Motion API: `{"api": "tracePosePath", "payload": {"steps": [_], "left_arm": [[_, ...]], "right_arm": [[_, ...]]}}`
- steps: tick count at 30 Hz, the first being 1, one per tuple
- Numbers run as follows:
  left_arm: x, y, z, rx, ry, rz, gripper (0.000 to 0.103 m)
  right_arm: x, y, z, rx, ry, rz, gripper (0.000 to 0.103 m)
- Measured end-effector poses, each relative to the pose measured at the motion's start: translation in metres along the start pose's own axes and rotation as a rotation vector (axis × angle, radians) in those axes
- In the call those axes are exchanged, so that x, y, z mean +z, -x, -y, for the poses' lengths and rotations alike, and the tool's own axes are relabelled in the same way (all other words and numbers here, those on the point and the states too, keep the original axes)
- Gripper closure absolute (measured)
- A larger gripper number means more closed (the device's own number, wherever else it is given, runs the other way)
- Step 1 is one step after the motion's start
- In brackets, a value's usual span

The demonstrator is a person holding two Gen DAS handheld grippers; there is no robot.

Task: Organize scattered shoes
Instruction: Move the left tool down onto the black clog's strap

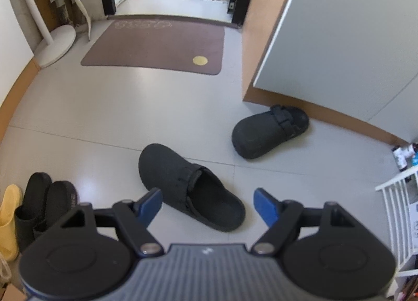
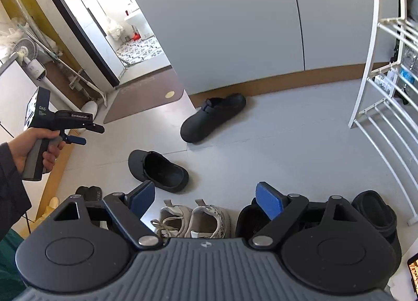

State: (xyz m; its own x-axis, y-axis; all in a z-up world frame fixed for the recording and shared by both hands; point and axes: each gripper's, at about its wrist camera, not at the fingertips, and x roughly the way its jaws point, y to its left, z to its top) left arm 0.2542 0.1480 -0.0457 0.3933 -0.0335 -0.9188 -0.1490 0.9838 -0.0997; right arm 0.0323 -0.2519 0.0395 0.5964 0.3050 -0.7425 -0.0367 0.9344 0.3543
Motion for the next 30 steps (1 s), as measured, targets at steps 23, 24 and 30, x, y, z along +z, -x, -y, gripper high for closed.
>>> {"api": "tracePosePath", "payload": {"steps": [23, 24, 30], "left_arm": [[-0.012, -0.179, -0.004, 0.119, -0.106, -0.033, 0.024], [-0.014, -0.183, -0.006, 0.125, -0.118, -0.028, 0.024], [-0.020, -0.200, -0.013, 0.150, -0.121, -0.005, 0.025]], "right_arm": [[-0.027, -0.165, 0.056, 0.108, -0.172, -0.080, 0.015], [-0.030, -0.173, 0.057, 0.111, -0.164, -0.083, 0.015], [-0.044, -0.201, 0.063, 0.100, -0.115, -0.110, 0.015]]}}
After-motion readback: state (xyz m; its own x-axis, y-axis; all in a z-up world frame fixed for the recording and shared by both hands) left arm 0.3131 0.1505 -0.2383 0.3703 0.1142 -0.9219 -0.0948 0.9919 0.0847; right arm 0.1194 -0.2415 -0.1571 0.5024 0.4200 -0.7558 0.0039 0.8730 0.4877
